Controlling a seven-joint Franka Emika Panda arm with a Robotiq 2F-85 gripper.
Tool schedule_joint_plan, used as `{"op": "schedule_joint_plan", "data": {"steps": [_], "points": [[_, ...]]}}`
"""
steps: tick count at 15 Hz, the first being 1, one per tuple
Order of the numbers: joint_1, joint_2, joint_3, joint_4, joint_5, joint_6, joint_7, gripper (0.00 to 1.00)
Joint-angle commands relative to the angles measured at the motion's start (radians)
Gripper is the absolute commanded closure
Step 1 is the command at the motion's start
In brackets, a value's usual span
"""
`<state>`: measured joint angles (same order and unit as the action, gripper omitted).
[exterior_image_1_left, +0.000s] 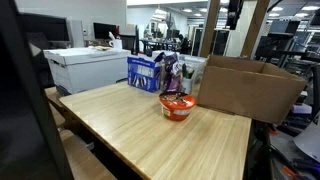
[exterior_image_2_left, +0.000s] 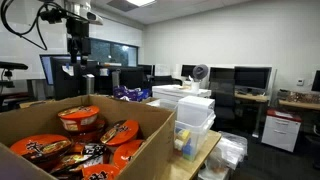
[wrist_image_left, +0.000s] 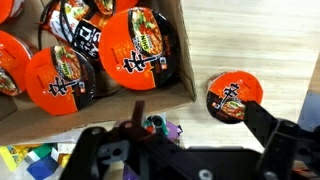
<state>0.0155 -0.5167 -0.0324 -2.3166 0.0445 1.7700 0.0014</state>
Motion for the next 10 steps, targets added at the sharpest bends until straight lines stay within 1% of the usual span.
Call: {"op": "schedule_joint_plan", "data": {"steps": [1, 9, 10], "points": [[-0.009, 0.001, 0.007, 0.003, 0.003, -0.003, -0.004, 0.0], [-0.009, 0.001, 0.007, 0.003, 0.003, -0.003, -0.004, 0.0], [-0.011, 0.008, 0.018, 0.008, -0.005, 0.004, 0.018, 0.0]]}}
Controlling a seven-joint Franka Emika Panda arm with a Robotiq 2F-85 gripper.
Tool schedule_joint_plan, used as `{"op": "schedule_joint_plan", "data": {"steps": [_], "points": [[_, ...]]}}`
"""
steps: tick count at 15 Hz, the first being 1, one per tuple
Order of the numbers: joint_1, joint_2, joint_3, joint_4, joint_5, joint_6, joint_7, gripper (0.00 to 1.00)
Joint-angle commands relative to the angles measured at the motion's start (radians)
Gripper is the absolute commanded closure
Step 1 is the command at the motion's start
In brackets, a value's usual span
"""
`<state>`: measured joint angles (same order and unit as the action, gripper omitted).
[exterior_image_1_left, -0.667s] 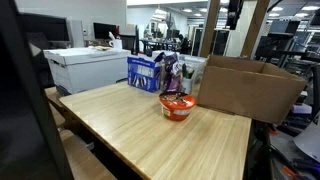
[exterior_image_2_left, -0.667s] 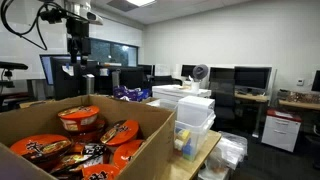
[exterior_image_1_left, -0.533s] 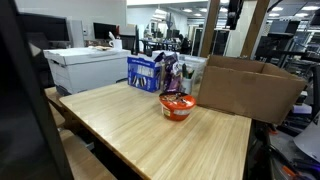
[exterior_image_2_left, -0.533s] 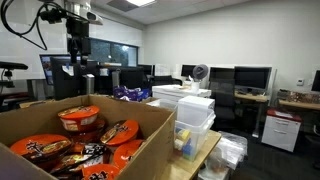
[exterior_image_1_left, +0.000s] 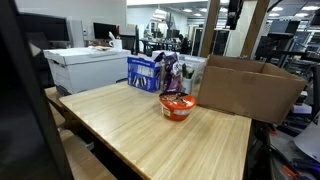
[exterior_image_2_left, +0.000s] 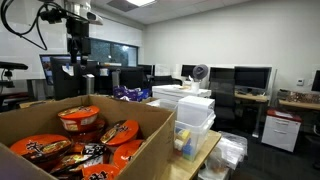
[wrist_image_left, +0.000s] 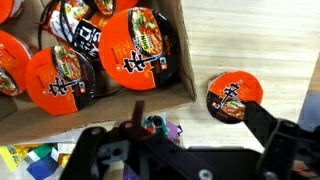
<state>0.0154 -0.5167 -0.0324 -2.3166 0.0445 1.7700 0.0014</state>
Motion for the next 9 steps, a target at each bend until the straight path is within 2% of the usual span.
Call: {"op": "schedule_joint_plan", "data": {"steps": [1, 9], "points": [[-0.009, 0.02, 0.032, 0.015, -0.018, 0.008, 0.027, 0.0], [0.042, 0.184, 0.161, 0.123, -0.07, 0.044, 0.074, 0.0]]}}
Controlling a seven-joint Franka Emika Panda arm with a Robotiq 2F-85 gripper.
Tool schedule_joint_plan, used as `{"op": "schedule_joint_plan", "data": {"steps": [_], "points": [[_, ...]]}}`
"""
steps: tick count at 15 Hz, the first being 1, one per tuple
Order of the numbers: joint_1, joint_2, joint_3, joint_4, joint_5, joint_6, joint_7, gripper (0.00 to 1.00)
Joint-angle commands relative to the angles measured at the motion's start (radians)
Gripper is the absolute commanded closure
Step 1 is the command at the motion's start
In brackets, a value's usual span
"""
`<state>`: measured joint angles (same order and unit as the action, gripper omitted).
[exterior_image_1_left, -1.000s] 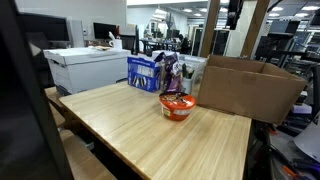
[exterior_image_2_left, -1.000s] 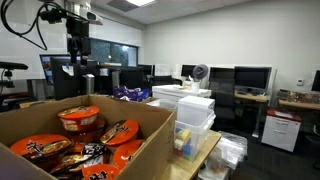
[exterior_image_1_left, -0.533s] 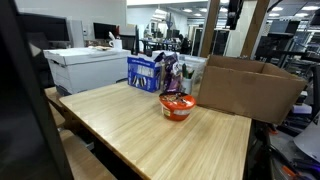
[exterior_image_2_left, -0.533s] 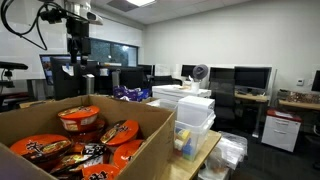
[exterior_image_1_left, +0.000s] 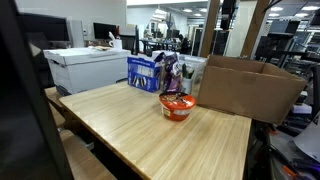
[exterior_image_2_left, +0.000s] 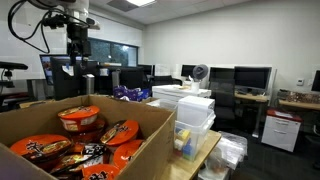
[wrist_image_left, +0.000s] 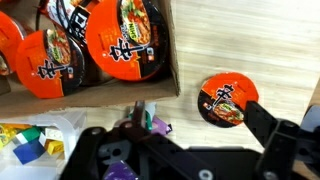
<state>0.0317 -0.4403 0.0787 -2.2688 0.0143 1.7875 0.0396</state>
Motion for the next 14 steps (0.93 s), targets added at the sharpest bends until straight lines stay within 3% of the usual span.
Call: {"op": "schedule_joint_plan", "data": {"steps": [1, 10, 14], "points": [[0.036, 0.137, 0.065, 0.093, -0.046, 0.042, 0.039, 0.0], [0.116, 0.399, 0.138, 0.224, -0.173, 0.175, 0.021, 0.0], [0.147, 0.488, 0.149, 0.26, -0.275, 0.193, 0.137, 0.0]]}}
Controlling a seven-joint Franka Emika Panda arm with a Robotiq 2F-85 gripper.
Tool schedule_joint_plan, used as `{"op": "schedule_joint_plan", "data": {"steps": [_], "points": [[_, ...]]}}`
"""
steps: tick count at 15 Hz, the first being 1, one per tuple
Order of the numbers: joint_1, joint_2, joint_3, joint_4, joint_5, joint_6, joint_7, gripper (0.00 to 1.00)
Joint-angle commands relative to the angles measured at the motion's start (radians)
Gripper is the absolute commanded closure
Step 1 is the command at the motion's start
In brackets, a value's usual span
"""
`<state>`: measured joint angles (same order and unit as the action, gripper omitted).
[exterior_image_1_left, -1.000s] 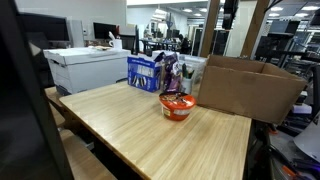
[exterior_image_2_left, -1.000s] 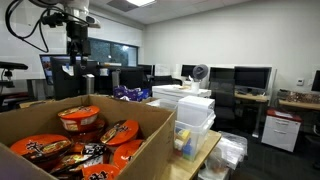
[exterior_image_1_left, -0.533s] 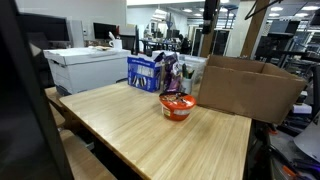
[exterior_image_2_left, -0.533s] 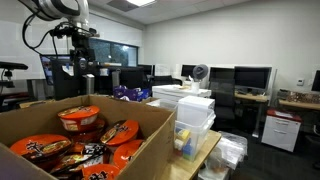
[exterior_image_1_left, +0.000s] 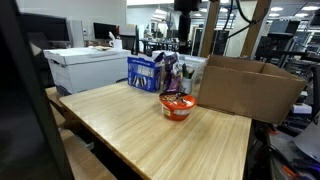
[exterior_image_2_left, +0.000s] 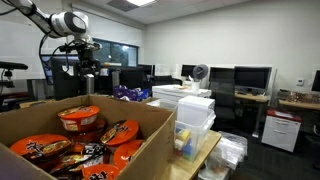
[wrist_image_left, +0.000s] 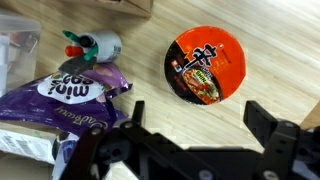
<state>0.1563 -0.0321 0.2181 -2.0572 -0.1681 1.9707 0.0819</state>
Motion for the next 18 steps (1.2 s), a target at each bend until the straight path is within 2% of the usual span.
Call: {"op": "schedule_joint_plan", "data": {"steps": [1, 5, 13, 18], "points": [[0.033, 0.103, 0.01, 0.059, -0.114, 0.005, 0.131, 0.0], [0.079, 0.182, 0.005, 0.091, -0.185, -0.006, 0.265, 0.0], [0.158, 0.297, -0.016, 0.147, -0.187, -0.043, 0.464, 0.0], [0.202, 0.353, -0.044, 0.161, -0.237, -0.047, 0.563, 0.0]]}}
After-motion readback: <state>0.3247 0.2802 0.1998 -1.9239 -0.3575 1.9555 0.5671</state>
